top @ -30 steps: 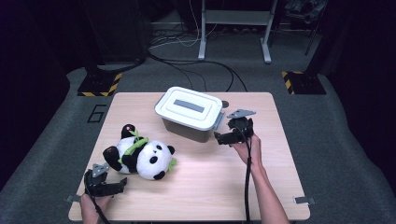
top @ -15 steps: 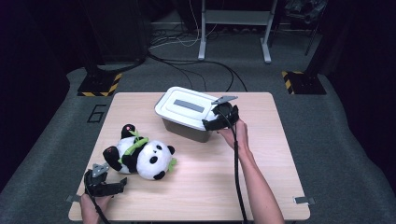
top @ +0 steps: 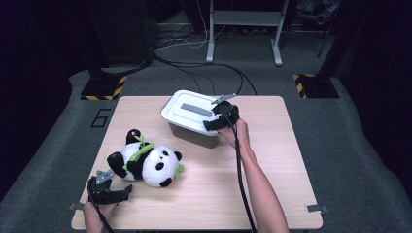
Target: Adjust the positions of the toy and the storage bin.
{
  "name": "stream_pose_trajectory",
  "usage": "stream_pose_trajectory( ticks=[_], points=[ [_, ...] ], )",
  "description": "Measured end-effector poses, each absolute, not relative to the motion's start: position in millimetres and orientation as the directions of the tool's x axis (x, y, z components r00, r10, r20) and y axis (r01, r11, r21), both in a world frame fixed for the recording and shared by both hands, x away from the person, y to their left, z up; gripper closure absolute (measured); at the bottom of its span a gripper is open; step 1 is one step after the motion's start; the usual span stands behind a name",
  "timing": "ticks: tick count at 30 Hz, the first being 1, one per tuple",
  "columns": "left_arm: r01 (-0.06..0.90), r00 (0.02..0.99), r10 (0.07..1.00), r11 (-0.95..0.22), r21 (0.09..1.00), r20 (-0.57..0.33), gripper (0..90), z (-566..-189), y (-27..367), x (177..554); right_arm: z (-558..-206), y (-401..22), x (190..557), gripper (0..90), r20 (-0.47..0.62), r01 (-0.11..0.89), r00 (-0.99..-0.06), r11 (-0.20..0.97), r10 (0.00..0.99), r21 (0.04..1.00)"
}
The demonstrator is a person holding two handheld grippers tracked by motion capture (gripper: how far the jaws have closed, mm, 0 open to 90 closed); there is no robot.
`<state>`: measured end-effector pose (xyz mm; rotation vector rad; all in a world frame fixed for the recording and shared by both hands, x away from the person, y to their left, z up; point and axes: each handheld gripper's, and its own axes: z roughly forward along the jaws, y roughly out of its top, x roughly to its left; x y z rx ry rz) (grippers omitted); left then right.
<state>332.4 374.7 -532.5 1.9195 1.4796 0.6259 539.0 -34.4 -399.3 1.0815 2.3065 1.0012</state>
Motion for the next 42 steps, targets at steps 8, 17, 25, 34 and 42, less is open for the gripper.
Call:
stream_pose_trajectory(
  ticks=[8, 17, 25, 34, 42],
  points=[
    [0.670, 0.259, 0.966, -0.174, 0.722, -0.007, 0.0, -532, 375, 332, -400, -34, 540, 10.2, -0.056, 0.496, -0.615, 0.442, 0.787, 0.747],
    [0.671, 0.258, 0.966, -0.173, 0.721, -0.008, 0.0, -532, 375, 332, -397, -47, 536, 11.3, -0.060, 0.509, -0.612, 0.451, 0.789, 0.733],
    [0.672, 0.258, 0.966, -0.173, 0.720, -0.009, 0.0, -532, 375, 332, -397, -63, 528, 11.6, -0.060, 0.526, -0.589, 0.438, 0.806, 0.729],
    [0.670, 0.252, 0.968, -0.163, 0.724, -0.014, 0.0, -533, 373, 332, -396, -71, 520, 11.6, -0.071, 0.534, -0.584, 0.449, 0.808, 0.717],
    [0.670, 0.253, 0.967, -0.166, 0.724, -0.013, 0.0, -533, 374, 332, -395, -74, 519, 13.0, -0.092, 0.525, -0.575, 0.452, 0.813, 0.721]
  ],
)
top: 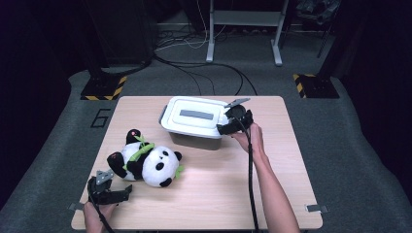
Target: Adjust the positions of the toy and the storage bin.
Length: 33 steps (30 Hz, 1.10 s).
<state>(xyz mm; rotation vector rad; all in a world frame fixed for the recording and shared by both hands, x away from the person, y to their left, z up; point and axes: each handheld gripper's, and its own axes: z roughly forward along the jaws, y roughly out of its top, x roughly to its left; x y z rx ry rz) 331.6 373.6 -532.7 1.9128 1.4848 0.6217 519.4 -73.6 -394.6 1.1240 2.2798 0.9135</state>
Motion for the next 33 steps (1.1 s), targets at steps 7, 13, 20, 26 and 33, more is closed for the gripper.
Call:
stream_pose_trajectory(
  ticks=[7, 13, 20, 26, 33],
  points=[
    [0.669, 0.253, 0.967, -0.168, 0.724, -0.009, 0.0, -533, 374, 332, -387, -65, 531, 15.4, -0.107, 0.473, -0.601, 0.460, 0.792, 0.751],
    [0.670, 0.253, 0.967, -0.164, 0.724, -0.015, 0.0, -533, 373, 332, -387, -40, 548, 26.8, -0.104, 0.454, -0.659, 0.504, 0.745, 0.734],
    [0.670, 0.253, 0.967, -0.164, 0.724, -0.015, 0.0, -533, 374, 332, -387, -20, 561, 43.1, -0.099, 0.438, -0.702, 0.537, 0.705, 0.721],
    [0.667, 0.254, 0.967, -0.169, 0.726, -0.009, 0.0, -533, 374, 332, -387, -15, 568, 50.3, -0.063, 0.437, -0.733, 0.539, 0.677, 0.720],
    [0.669, 0.254, 0.967, -0.165, 0.724, -0.014, 0.0, -533, 374, 332, -390, -22, 570, 58.2, 0.021, 0.461, -0.747, 0.495, 0.664, 0.737]
  ],
)
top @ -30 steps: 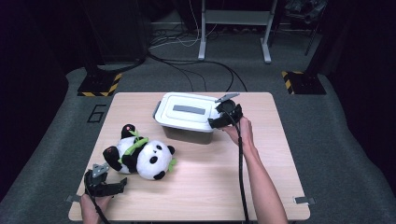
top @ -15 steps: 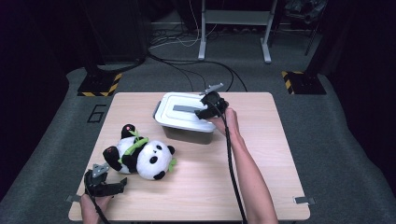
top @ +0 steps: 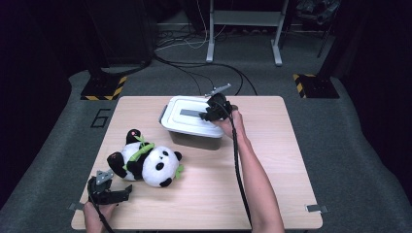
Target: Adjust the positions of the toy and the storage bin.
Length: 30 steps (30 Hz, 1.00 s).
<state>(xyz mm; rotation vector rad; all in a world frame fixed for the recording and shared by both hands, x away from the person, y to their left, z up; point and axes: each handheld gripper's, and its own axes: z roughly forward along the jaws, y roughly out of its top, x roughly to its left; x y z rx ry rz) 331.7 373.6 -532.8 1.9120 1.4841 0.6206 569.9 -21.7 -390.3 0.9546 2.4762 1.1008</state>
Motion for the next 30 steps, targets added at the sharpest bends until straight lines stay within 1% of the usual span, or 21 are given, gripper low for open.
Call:
stream_pose_trajectory(
  ticks=[5, 7, 14, 30],
  points=[
    [0.669, 0.255, 0.967, -0.170, 0.724, -0.008, 0.0, -533, 374, 332, -390, -25, 567, 60.3, 0.021, 0.452, -0.757, 0.501, 0.653, 0.738],
    [0.669, 0.254, 0.967, -0.165, 0.725, -0.014, 0.0, -533, 374, 332, -390, -27, 565, 61.4, 0.030, 0.465, -0.751, 0.496, 0.660, 0.733],
    [0.668, 0.255, 0.967, -0.170, 0.724, -0.008, 0.0, -533, 374, 332, -392, -35, 556, 64.4, 0.016, 0.445, -0.754, 0.493, 0.657, 0.747],
    [0.668, 0.255, 0.967, -0.171, 0.724, -0.008, 0.0, -533, 374, 332, -394, -46, 537, 66.6, 0.014, 0.454, -0.725, 0.462, 0.688, 0.762]
  ],
)
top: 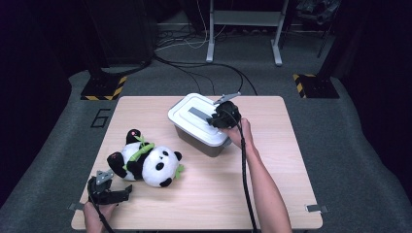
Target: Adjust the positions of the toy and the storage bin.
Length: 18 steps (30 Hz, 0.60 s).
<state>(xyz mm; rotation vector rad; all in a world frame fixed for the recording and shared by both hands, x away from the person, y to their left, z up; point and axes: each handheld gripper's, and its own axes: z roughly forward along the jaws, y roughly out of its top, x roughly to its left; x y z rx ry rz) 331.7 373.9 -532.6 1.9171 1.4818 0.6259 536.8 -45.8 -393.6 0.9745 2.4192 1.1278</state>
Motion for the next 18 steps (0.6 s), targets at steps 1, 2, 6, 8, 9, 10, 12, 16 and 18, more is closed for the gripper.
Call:
stream_pose_trajectory(
  ticks=[1, 2, 6, 8, 9, 10, 12, 16, 18],
  points=[
    [0.668, 0.255, 0.967, -0.170, 0.724, -0.008, 0.0, -533, 374, 332, -393, -46, 535, 66.6, 0.018, 0.459, -0.722, 0.460, 0.692, 0.760],
    [0.670, 0.254, 0.967, -0.168, 0.723, -0.011, 0.0, -533, 374, 332, -394, -47, 535, 66.7, 0.014, 0.455, -0.722, 0.460, 0.691, 0.763],
    [0.669, 0.255, 0.967, -0.168, 0.724, -0.011, 0.0, -533, 374, 332, -393, -49, 528, 66.9, 0.011, 0.462, -0.712, 0.456, 0.703, 0.761],
    [0.668, 0.254, 0.967, -0.167, 0.725, -0.012, 0.0, -533, 374, 332, -394, -50, 527, 66.8, 0.008, 0.460, -0.710, 0.456, 0.704, 0.762],
    [0.668, 0.255, 0.967, -0.168, 0.725, -0.011, 0.0, -533, 374, 332, -394, -52, 524, 66.9, 0.010, 0.462, -0.707, 0.451, 0.707, 0.764],
    [0.668, 0.254, 0.967, -0.166, 0.725, -0.013, 0.0, -533, 374, 332, -394, -53, 523, 66.9, 0.011, 0.463, -0.704, 0.446, 0.711, 0.766],
    [0.669, 0.255, 0.967, -0.167, 0.724, -0.012, 0.0, -533, 374, 332, -394, -54, 521, 66.9, 0.007, 0.459, -0.704, 0.447, 0.710, 0.768],
    [0.667, 0.255, 0.967, -0.171, 0.725, -0.007, 0.0, -533, 374, 332, -393, -59, 515, 67.0, 0.010, 0.475, -0.691, 0.443, 0.723, 0.761],
    [0.669, 0.254, 0.967, -0.167, 0.724, -0.012, 0.0, -533, 374, 332, -393, -61, 511, 67.0, 0.015, 0.484, -0.683, 0.437, 0.730, 0.758]
  ],
)
